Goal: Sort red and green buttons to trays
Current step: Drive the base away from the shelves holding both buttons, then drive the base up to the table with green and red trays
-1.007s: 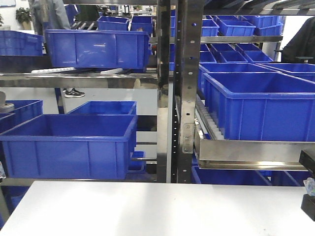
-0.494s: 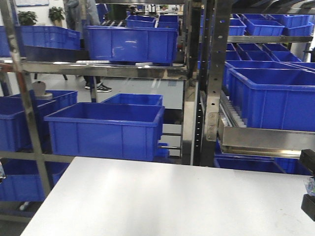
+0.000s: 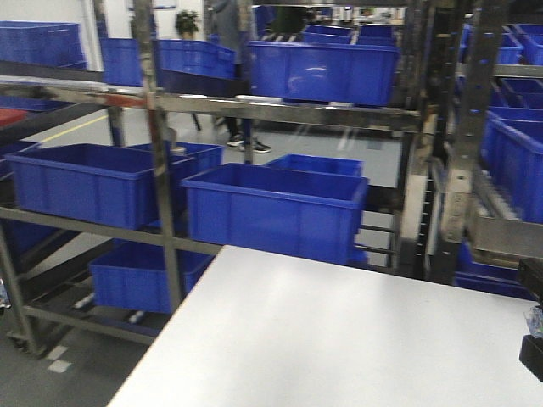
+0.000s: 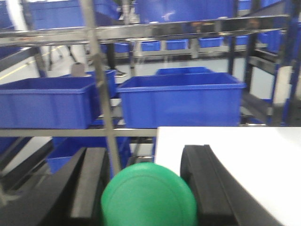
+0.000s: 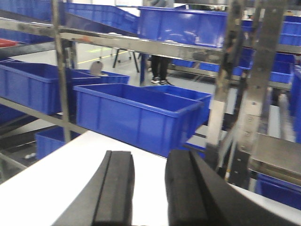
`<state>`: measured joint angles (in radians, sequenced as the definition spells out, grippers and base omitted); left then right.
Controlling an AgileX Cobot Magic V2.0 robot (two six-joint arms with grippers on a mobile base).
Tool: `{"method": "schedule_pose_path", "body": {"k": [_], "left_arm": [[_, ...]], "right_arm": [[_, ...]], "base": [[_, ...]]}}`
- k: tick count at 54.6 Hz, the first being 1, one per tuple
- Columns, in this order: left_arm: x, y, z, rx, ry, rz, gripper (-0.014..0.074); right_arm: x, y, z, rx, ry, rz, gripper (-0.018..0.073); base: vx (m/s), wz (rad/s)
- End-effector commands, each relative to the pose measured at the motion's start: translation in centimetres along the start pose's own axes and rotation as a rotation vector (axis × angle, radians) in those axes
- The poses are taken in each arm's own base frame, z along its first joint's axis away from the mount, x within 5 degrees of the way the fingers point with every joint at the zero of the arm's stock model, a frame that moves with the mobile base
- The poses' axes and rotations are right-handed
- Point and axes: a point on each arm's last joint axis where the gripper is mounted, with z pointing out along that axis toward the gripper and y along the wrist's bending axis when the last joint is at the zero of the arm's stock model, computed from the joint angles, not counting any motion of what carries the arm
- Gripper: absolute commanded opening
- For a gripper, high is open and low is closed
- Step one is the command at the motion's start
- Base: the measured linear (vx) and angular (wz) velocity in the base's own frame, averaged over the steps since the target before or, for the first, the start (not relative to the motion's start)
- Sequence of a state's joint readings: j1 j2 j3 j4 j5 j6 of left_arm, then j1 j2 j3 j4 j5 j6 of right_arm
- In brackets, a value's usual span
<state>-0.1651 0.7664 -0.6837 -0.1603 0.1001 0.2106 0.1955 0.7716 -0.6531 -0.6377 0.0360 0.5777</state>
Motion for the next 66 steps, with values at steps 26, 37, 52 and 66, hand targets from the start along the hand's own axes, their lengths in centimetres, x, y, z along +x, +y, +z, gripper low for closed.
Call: {"method": "schedule_pose_path", "body": {"k": [26, 37, 52, 66], "left_arm": [[-2.24, 0.12, -0.42, -0.012, -0.133, -0.019, -0.0006], [-2.24, 0.12, -0.42, -0.012, -0.133, -0.019, -0.0006], [-2.24, 0.12, -0.42, -0.012, -0.133, -0.019, -0.0006], [-2.24, 0.12, -0.42, -0.012, -0.133, -0.019, -0.0006]], "right_arm": [[-1.96, 0.30, -0.39, -0.038, -0.106, -0.009, -0.0009], [-1.96, 0.30, -0.39, -0.038, -0.106, -0.009, -0.0009], [-1.96, 0.30, -0.39, -0.038, -0.106, -0.009, -0.0009], [-1.96, 0.30, -0.39, -0.038, -0.106, -0.009, -0.0009]], "base": [[-0.02, 0.60], [0.07, 0.68], [0.14, 0.58], [0.18, 0.58]]}}
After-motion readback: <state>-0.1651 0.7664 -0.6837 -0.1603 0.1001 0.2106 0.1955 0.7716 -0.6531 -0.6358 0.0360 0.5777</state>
